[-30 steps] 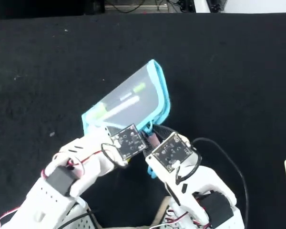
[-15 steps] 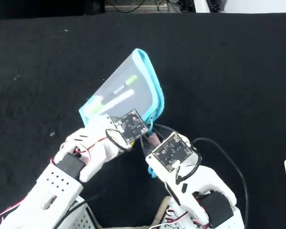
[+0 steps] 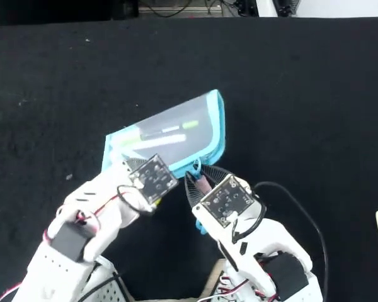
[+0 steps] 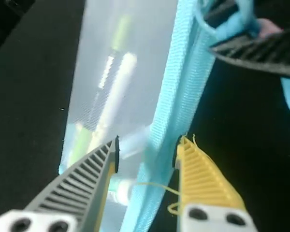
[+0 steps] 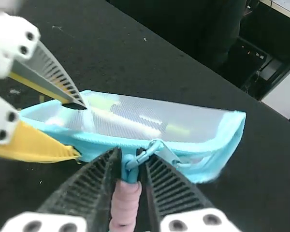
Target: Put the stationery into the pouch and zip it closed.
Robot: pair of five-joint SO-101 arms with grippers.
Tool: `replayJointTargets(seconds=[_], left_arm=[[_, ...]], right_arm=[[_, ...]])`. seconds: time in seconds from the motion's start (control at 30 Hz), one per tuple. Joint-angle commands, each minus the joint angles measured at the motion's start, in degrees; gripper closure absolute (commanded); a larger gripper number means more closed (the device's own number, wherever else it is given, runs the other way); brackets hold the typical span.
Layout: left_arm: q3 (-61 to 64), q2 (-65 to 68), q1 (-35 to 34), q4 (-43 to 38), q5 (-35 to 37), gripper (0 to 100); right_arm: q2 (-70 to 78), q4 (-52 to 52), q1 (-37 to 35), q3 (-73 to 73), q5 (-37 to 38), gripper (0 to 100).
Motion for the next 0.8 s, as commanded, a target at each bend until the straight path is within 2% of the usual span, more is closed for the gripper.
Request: replayJointTargets(seconds=[0.0, 0.13, 0.33, 0.53, 0.77], left_arm=[[-0.84, -7.56, 4.26, 5.71, 0.35, 79], [-0.84, -8.26, 9.01, 5.89, 0.35, 80], [2.15, -3.96, 8.84, -2.37, 0.18, 80], [2.42, 1.23, 0.04, -11.87, 0.09, 79], [2.59, 2.73, -1.63, -14.51, 0.09, 79]], right_arm=[[-1.01, -0.35, 0.35, -0.31, -0.09, 98.8], [-1.01, -0.35, 0.35, -0.31, -0.09, 98.8], [-1.01, -0.35, 0.35, -0.31, -0.09, 98.8], [-1.01, -0.18, 0.35, -0.31, -0.09, 98.8], [-1.01, -0.18, 0.35, -0.31, -0.09, 98.8]])
